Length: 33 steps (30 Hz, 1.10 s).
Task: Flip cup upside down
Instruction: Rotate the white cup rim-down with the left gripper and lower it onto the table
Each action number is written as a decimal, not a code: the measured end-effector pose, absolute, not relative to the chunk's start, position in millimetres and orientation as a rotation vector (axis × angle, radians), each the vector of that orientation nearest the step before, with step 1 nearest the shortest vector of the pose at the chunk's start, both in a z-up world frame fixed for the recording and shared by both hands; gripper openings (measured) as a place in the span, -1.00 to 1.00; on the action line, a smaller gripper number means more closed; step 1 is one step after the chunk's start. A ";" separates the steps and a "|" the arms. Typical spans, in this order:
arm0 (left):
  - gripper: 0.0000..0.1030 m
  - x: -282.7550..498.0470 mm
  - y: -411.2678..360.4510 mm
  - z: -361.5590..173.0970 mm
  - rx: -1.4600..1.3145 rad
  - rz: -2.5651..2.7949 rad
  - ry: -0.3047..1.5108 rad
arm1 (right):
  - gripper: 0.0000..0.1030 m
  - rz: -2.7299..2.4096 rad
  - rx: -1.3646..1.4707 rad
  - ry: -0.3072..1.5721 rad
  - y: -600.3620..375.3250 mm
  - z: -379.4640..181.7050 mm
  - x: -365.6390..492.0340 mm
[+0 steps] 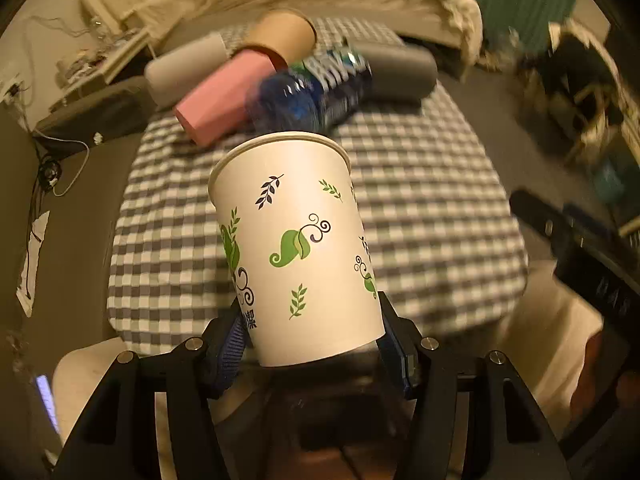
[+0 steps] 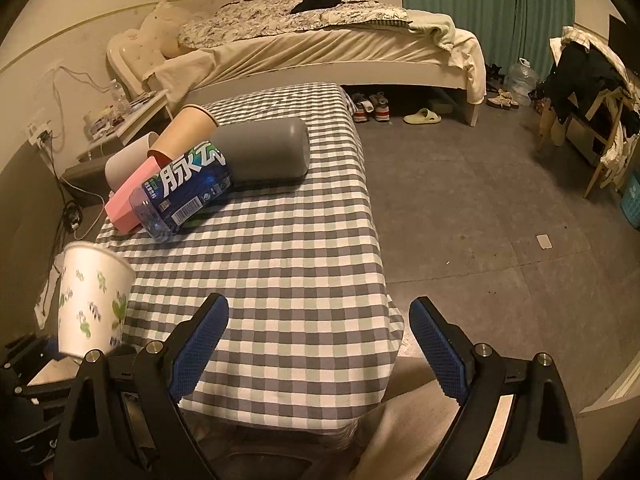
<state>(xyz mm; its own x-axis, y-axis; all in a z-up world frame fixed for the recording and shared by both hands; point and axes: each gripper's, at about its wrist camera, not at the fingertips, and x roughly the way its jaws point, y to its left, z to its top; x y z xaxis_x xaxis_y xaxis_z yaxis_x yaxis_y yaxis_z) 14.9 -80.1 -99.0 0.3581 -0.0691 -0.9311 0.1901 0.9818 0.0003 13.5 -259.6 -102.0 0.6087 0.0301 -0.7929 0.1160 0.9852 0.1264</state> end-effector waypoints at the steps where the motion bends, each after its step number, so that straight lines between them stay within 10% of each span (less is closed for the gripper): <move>1: 0.17 15.5 -79.4 -100.6 0.117 -0.175 1.217 | 0.78 -0.050 0.177 0.919 -260.4 -103.0 13.3; 33: 0.17 83.6 -120.7 -99.8 0.367 -0.259 1.424 | 0.78 -0.076 0.371 0.963 -311.2 -131.0 30.3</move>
